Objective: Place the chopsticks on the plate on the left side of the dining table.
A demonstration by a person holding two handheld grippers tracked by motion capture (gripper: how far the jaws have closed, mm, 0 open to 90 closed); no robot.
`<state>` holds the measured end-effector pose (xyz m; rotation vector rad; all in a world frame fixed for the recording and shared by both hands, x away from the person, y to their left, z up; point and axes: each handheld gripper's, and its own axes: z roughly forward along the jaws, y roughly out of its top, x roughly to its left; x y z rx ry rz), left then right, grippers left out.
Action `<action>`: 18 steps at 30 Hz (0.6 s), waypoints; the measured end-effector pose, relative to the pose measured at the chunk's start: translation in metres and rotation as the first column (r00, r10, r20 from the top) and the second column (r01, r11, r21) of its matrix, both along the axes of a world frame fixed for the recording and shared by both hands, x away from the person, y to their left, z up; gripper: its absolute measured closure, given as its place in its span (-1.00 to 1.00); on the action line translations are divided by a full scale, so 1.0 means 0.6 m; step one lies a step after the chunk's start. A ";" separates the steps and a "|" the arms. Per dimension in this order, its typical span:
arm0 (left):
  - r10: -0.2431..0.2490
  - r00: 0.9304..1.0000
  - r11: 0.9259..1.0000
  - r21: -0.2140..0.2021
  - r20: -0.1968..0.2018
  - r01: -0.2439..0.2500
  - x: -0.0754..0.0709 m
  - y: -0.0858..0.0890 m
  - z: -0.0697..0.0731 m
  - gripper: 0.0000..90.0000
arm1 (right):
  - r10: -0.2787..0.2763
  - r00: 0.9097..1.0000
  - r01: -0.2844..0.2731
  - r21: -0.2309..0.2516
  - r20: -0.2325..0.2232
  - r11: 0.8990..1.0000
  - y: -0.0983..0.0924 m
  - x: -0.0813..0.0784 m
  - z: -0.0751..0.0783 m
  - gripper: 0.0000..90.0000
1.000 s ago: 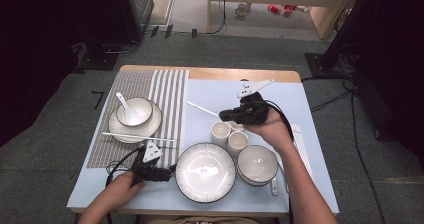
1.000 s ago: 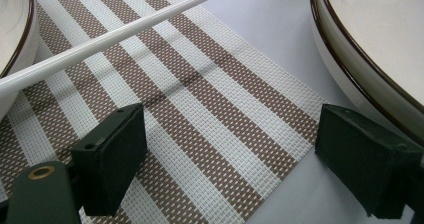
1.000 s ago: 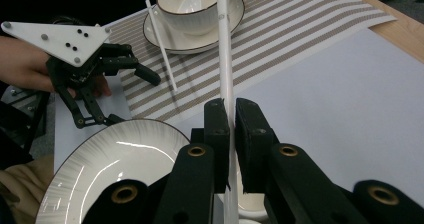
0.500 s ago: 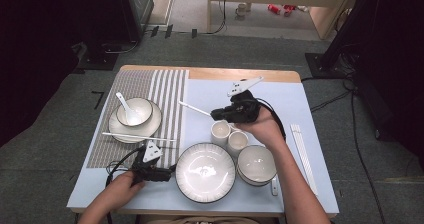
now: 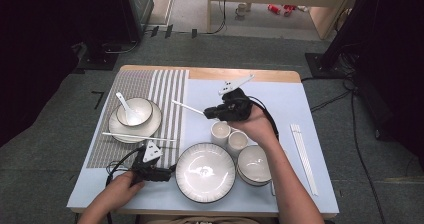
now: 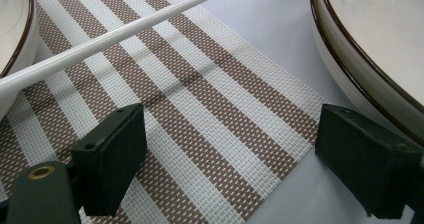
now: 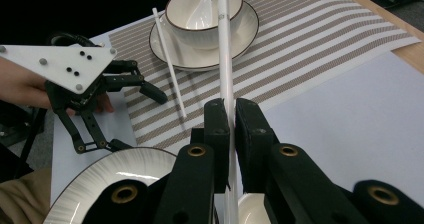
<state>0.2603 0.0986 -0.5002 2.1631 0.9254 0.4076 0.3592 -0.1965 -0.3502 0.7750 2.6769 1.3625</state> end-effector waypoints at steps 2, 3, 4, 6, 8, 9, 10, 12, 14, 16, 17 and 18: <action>0.000 1.000 1.000 0.000 0.000 0.000 0.000 0.000 0.000 -0.71 | 0.001 1.000 -0.001 -0.004 -0.001 1.000 0.003 0.000 0.002 0.89; 0.000 1.000 1.000 0.000 0.000 0.000 0.000 0.000 0.000 -0.71 | 0.003 1.000 -0.003 -0.006 0.003 1.000 0.004 0.001 0.002 0.89; 0.000 1.000 1.000 0.001 0.000 0.000 0.000 0.000 0.000 -0.71 | 0.002 1.000 -0.002 -0.008 0.002 1.000 0.005 0.001 0.003 0.89; 0.000 1.000 1.000 0.001 0.000 0.000 0.000 0.000 0.000 -0.71 | 0.004 1.000 -0.004 -0.009 0.004 1.000 0.007 0.000 0.004 0.89; 0.000 1.000 1.000 0.000 0.000 0.000 0.000 0.000 0.000 -0.71 | 0.007 1.000 -0.007 -0.011 0.000 1.000 0.010 -0.001 0.004 0.89; 0.000 1.000 1.000 0.000 0.000 0.000 0.000 0.000 0.000 -0.71 | 0.008 1.000 -0.008 -0.012 -0.002 1.000 0.011 -0.001 0.003 0.89; 0.000 1.000 1.000 0.000 0.000 0.000 0.000 0.000 0.000 -0.71 | 0.007 1.000 -0.007 -0.012 -0.005 1.000 0.013 -0.002 0.004 0.89; -0.001 1.000 1.000 -0.001 0.000 0.001 0.000 0.000 0.000 -0.71 | 0.000 1.000 0.000 -0.005 -0.011 1.000 0.013 -0.001 0.005 0.89; 0.000 1.000 1.000 -0.001 0.000 0.000 0.000 0.000 0.000 -0.71 | -0.007 1.000 0.007 -0.003 -0.008 1.000 0.016 -0.003 0.007 0.89; -0.001 1.000 1.000 -0.001 0.000 0.001 0.000 0.000 0.000 -0.71 | -0.001 1.000 0.001 -0.005 -0.006 1.000 0.018 -0.004 0.009 0.89; -0.001 1.000 1.000 0.000 -0.001 0.001 0.000 0.000 0.000 -0.71 | 0.009 1.000 -0.009 -0.011 0.001 1.000 0.023 -0.005 0.012 0.89; -0.001 1.000 1.000 0.000 -0.001 0.001 0.000 0.000 0.000 -0.71 | 0.010 1.000 -0.010 -0.011 0.001 1.000 0.025 -0.005 0.012 0.89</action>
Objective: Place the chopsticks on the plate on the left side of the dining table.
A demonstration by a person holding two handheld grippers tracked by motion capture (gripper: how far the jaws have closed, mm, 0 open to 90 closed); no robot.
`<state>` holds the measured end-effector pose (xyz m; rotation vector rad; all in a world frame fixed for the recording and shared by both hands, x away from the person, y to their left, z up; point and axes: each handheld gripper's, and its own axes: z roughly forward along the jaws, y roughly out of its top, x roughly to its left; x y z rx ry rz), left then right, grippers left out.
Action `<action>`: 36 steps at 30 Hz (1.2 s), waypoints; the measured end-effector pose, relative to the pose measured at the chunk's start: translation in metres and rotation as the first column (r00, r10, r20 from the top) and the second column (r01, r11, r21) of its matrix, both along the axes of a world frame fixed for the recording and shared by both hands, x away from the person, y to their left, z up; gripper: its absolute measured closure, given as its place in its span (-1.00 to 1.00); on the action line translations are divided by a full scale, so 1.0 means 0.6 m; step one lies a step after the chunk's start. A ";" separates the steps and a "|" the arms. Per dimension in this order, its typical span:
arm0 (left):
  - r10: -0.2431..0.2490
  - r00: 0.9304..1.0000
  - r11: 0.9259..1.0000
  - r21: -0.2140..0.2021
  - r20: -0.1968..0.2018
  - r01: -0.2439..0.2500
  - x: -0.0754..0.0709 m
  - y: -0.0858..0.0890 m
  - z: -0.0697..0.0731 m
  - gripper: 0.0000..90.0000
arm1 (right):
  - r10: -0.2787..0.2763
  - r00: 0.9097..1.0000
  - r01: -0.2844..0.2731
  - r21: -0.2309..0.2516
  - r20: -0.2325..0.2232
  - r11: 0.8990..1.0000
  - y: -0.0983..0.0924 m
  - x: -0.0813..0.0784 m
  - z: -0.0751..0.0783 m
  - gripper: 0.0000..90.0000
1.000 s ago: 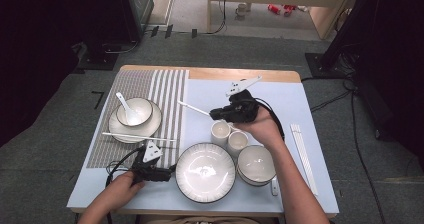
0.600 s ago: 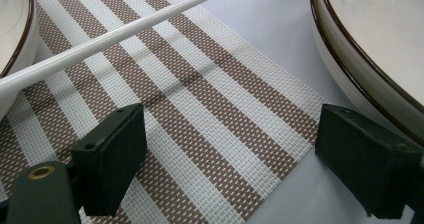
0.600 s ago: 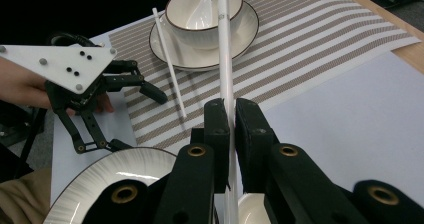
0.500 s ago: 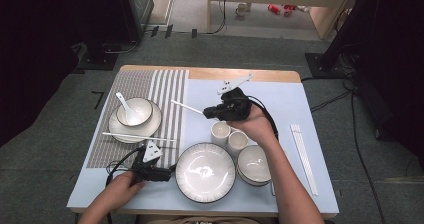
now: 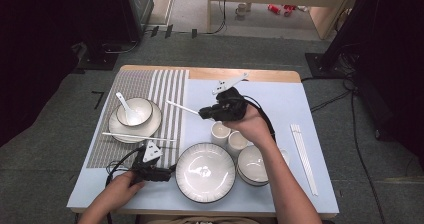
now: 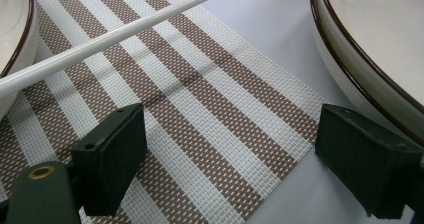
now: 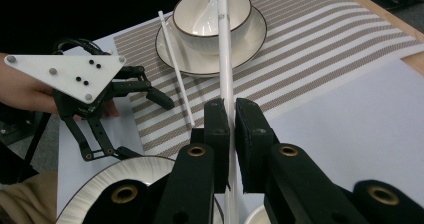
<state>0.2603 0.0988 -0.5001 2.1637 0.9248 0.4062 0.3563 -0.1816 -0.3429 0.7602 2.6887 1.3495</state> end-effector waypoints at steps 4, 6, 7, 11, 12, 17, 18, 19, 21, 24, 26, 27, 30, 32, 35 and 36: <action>0.000 1.000 1.000 0.000 0.000 0.000 0.000 0.000 0.000 -0.71 | 0.015 1.000 -0.015 -0.009 0.007 1.000 0.008 0.002 0.002 0.89; 0.000 1.000 1.000 -0.001 0.000 0.000 0.000 0.000 0.000 -0.71 | 0.012 1.000 -0.012 -0.016 0.008 1.000 0.010 0.002 0.002 0.89; -0.002 1.000 1.000 0.003 0.000 0.002 0.000 0.000 0.000 -0.71 | 0.015 1.000 -0.015 -0.017 0.002 1.000 0.013 0.004 0.004 0.89; -0.002 1.000 1.000 0.004 -0.001 0.002 0.000 0.000 0.000 -0.71 | 0.023 1.000 -0.023 -0.022 -0.005 0.999 0.026 0.007 0.008 0.89; -0.002 1.000 1.000 0.004 0.000 0.002 0.000 0.000 0.000 -0.71 | 0.023 1.000 -0.023 -0.022 -0.007 0.999 0.028 0.007 0.009 0.89; -0.002 1.000 1.000 0.004 0.000 0.002 0.000 0.000 0.000 -0.71 | 0.024 1.000 -0.025 -0.029 -0.005 0.999 0.042 0.009 0.012 0.89; -0.001 1.000 1.000 0.003 0.000 0.001 0.000 0.000 0.000 -0.71 | 0.018 1.000 -0.018 -0.036 -0.005 0.999 0.044 0.010 0.013 0.89; -0.002 1.000 1.000 0.003 0.000 0.002 0.000 0.000 0.000 -0.71 | 0.014 1.000 -0.014 -0.041 -0.002 0.999 0.046 0.010 0.013 0.89; -0.002 1.000 1.000 0.003 0.000 0.002 0.000 0.000 0.000 -0.71 | 0.018 1.000 -0.018 -0.031 -0.004 0.999 0.051 0.011 0.014 0.89; -0.002 1.000 1.000 0.004 0.000 0.002 0.000 0.000 0.000 -0.71 | 0.032 0.999 -0.032 -0.032 -0.005 0.999 0.059 0.011 0.014 0.89; -0.002 1.000 1.000 0.004 0.001 0.002 0.000 0.000 0.000 -0.71 | 0.039 0.999 -0.039 -0.033 -0.004 0.999 0.064 0.011 0.014 0.89; -0.001 1.000 1.000 0.003 -0.001 0.001 0.000 0.000 0.000 -0.71 | 0.041 0.999 -0.041 -0.034 -0.003 0.999 0.066 0.011 0.014 0.89; -0.002 1.000 1.000 0.003 -0.002 0.002 0.000 0.000 0.000 -0.71 | 0.043 0.999 -0.043 -0.033 -0.003 0.999 0.073 0.012 0.015 0.89; -0.002 1.000 1.000 0.002 -0.003 0.002 0.000 0.001 0.000 -0.71 | 0.051 0.999 -0.051 -0.033 0.001 0.998 0.080 0.013 0.016 0.89; -0.002 1.000 1.000 0.003 -0.001 0.002 0.000 0.001 0.000 -0.71 | 0.060 0.998 -0.060 -0.027 -0.001 0.998 0.088 0.014 0.018 0.89; -0.005 1.000 1.000 0.007 -0.002 0.005 0.000 0.001 0.001 -0.71 | 0.062 0.998 -0.062 -0.029 -0.001 0.998 0.090 0.014 0.018 0.89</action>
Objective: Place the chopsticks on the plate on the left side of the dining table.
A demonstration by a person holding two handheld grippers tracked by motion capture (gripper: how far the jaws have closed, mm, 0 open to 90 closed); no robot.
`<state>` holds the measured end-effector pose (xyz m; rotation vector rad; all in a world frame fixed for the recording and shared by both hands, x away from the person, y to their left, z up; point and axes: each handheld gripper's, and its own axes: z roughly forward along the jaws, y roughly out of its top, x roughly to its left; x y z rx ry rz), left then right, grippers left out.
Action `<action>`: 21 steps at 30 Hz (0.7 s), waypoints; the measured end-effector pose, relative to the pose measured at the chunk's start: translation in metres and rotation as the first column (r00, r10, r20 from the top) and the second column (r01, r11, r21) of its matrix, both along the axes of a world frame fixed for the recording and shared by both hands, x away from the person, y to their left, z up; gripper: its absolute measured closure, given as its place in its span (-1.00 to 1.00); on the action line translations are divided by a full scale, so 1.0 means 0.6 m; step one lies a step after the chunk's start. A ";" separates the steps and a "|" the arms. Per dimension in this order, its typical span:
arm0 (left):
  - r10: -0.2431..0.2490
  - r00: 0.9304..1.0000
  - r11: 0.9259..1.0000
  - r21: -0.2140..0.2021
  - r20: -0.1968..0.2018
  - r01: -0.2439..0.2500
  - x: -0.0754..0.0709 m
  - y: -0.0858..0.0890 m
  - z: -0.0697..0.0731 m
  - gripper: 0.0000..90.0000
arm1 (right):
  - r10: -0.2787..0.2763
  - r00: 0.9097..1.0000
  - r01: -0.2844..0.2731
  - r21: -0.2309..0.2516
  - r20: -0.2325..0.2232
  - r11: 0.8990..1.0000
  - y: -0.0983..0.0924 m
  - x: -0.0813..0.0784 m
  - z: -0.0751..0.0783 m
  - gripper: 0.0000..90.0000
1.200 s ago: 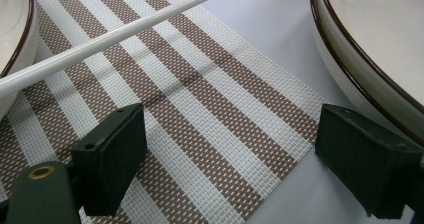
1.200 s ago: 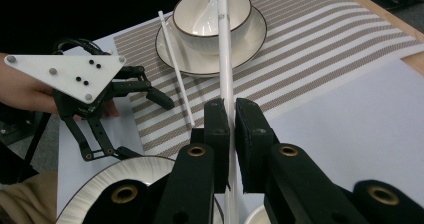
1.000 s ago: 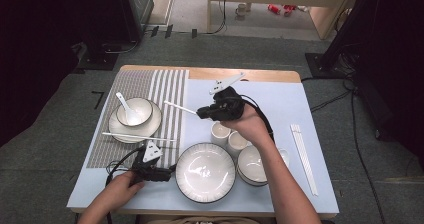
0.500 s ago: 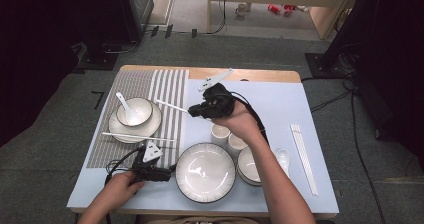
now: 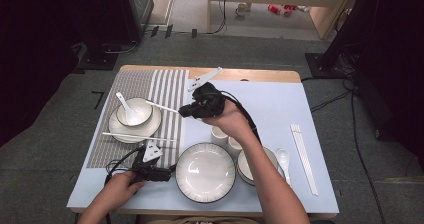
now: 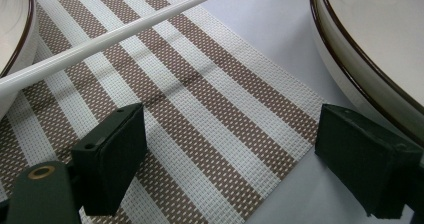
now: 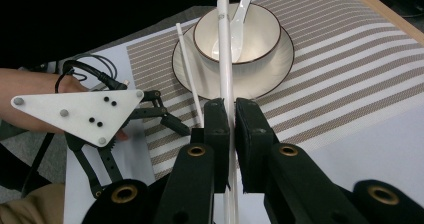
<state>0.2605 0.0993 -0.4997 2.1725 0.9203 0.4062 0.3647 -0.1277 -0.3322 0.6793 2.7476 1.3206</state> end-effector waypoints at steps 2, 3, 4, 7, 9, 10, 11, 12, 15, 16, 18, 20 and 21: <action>0.000 1.000 1.000 0.000 0.000 0.000 0.000 0.000 0.000 -0.70 | 0.003 1.000 -0.003 -0.003 -0.001 1.000 0.005 0.000 0.000 0.89; 0.000 1.000 1.000 0.000 0.000 0.000 0.000 0.000 0.000 -0.70 | 0.005 1.000 -0.005 -0.006 0.000 1.000 0.008 0.001 -0.001 0.89; 0.000 1.000 1.000 0.000 -0.001 0.000 0.000 0.000 0.000 -0.70 | 0.006 1.000 -0.006 -0.006 -0.001 1.000 0.009 0.001 -0.001 0.89; -0.001 1.000 1.000 0.001 0.000 0.001 0.000 0.000 0.000 -0.70 | 0.006 1.000 -0.006 -0.008 -0.006 1.000 0.014 0.003 -0.004 0.89; -0.002 1.000 1.000 0.001 -0.001 0.002 0.000 0.000 0.000 -0.70 | 0.008 1.000 -0.008 -0.010 -0.005 1.000 0.017 0.004 -0.005 0.89; -0.001 1.000 1.000 0.001 0.000 0.001 0.000 0.000 0.000 -0.70 | 0.009 1.000 -0.009 -0.010 -0.001 1.000 0.018 0.004 -0.006 0.89; -0.001 1.000 1.000 0.001 -0.001 0.001 0.000 0.000 0.000 -0.70 | 0.009 1.000 -0.009 -0.005 0.001 1.000 0.019 0.004 -0.006 0.89; -0.001 1.000 1.000 0.001 0.000 0.001 0.000 0.000 0.000 -0.70 | 0.013 1.000 -0.013 0.004 -0.004 1.000 0.021 0.004 -0.006 0.89; -0.001 1.000 1.000 0.000 -0.001 0.001 0.000 0.000 0.000 -0.70 | 0.022 1.000 -0.022 0.007 -0.002 1.000 0.028 0.004 -0.005 0.89; 0.000 1.000 1.000 0.000 -0.001 0.000 0.000 0.000 0.000 -0.70 | 0.025 1.000 -0.025 0.004 -0.004 1.000 0.031 0.004 -0.005 0.89; 0.000 1.000 1.000 0.000 -0.001 0.000 0.000 0.000 0.000 -0.70 | 0.027 1.000 -0.027 0.002 -0.007 1.000 0.035 0.005 -0.005 0.89; -0.001 1.000 1.000 0.000 -0.001 0.001 0.000 0.000 0.000 -0.70 | 0.030 1.000 -0.030 0.003 -0.006 1.000 0.041 0.006 -0.006 0.89; -0.001 1.000 1.000 0.000 0.000 0.001 0.000 0.000 0.000 -0.71 | 0.031 0.999 -0.031 0.004 -0.005 1.000 0.043 0.007 -0.007 0.89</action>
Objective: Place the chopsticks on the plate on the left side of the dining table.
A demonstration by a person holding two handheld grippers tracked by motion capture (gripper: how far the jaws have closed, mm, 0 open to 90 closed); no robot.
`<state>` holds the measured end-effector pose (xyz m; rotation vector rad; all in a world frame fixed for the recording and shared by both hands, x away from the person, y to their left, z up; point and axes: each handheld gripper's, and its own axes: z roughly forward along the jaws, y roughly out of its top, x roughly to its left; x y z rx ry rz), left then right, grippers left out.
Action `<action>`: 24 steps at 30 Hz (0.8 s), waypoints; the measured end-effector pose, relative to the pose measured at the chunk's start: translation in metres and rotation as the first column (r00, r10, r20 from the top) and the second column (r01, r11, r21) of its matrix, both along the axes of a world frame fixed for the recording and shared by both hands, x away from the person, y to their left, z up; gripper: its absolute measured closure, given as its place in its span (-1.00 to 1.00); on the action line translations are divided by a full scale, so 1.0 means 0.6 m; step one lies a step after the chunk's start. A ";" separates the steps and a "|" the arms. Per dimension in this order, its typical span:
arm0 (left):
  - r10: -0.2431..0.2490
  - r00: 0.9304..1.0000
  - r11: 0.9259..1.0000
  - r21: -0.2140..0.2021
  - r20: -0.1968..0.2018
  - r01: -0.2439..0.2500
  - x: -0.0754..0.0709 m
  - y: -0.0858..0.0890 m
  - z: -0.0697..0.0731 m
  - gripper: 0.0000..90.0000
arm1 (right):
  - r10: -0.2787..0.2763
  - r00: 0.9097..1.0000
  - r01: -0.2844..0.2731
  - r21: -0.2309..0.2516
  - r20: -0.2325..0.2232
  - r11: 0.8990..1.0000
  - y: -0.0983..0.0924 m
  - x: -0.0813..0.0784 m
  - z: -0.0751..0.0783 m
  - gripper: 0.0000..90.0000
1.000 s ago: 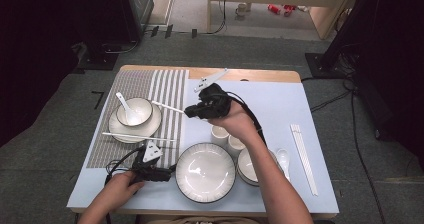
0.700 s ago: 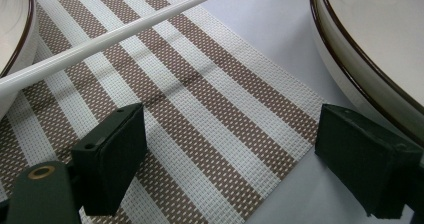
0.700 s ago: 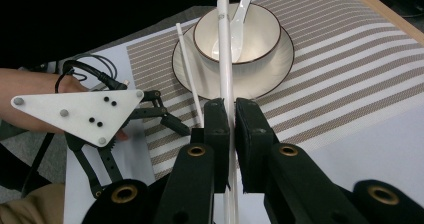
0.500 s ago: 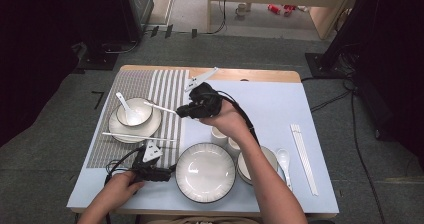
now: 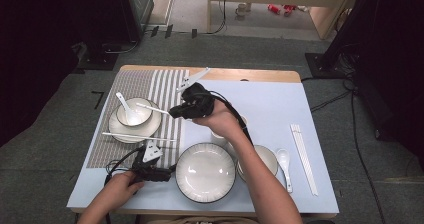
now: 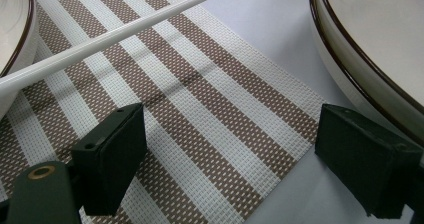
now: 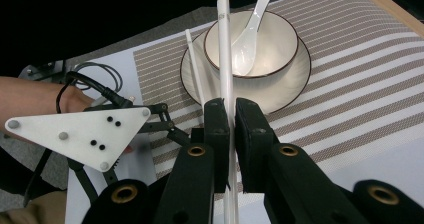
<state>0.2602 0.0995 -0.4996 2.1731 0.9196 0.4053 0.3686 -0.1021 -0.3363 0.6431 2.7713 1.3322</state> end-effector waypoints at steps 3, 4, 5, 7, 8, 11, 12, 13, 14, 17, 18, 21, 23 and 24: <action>0.001 1.000 1.000 -0.001 0.000 -0.001 0.000 0.000 0.000 -0.70 | 0.006 1.000 -0.006 0.004 -0.002 1.000 0.008 0.000 -0.002 0.89; 0.001 1.000 1.000 -0.001 0.000 -0.001 0.000 0.000 0.000 -0.70 | 0.011 1.000 -0.011 0.002 0.003 1.000 0.011 -0.001 -0.002 0.89; 0.000 1.000 1.000 -0.001 0.000 0.000 0.000 0.000 0.000 -0.70 | 0.011 1.000 -0.011 -0.002 0.003 1.000 0.013 -0.002 -0.002 0.89; 0.000 1.000 1.000 -0.001 0.000 0.000 0.000 0.000 0.000 -0.70 | 0.013 1.000 -0.013 -0.001 0.006 1.000 0.016 0.000 -0.003 0.89; 0.000 1.000 1.000 -0.001 -0.001 0.000 0.000 0.000 0.000 -0.71 | 0.013 1.000 -0.013 0.001 0.002 1.000 0.017 0.001 -0.003 0.89; 0.000 1.000 1.000 -0.001 -0.001 0.000 0.000 0.001 0.000 -0.70 | 0.016 1.000 -0.016 -0.001 0.001 1.000 0.022 0.003 -0.006 0.89; 0.000 1.000 1.000 -0.001 -0.001 0.000 0.000 0.001 0.000 -0.71 | 0.016 1.000 -0.016 0.001 0.001 1.000 0.024 0.003 -0.007 0.89; 0.000 1.000 1.000 -0.001 -0.001 0.000 0.000 0.001 0.000 -0.70 | 0.015 1.000 -0.015 0.004 -0.002 1.000 0.026 0.004 -0.008 0.89; 0.000 1.000 1.000 -0.001 -0.001 0.000 0.000 0.001 0.000 -0.70 | 0.017 1.000 -0.017 0.006 -0.001 1.000 0.028 0.004 -0.009 0.89; -0.001 1.000 1.000 0.002 0.001 0.001 0.000 0.000 0.000 -0.70 | 0.021 1.000 -0.021 0.010 0.000 1.000 0.033 0.004 -0.010 0.89; -0.001 1.000 1.000 0.002 0.001 0.001 0.000 0.001 0.000 -0.70 | 0.022 1.000 -0.022 0.008 0.000 1.000 0.036 0.004 -0.010 0.89; -0.001 1.000 1.000 0.001 0.000 0.001 0.000 0.001 0.000 -0.70 | 0.025 1.000 -0.025 -0.001 0.003 1.000 0.042 0.006 -0.013 0.89; 0.000 1.000 1.000 -0.002 0.002 0.000 0.000 0.000 0.000 -0.70 | 0.025 1.000 -0.025 0.001 0.002 1.000 0.046 0.006 -0.015 0.89; 0.000 1.000 1.000 -0.002 0.002 0.000 0.000 0.000 0.000 -0.70 | 0.025 1.000 -0.025 0.001 0.002 1.000 0.046 0.006 -0.015 0.89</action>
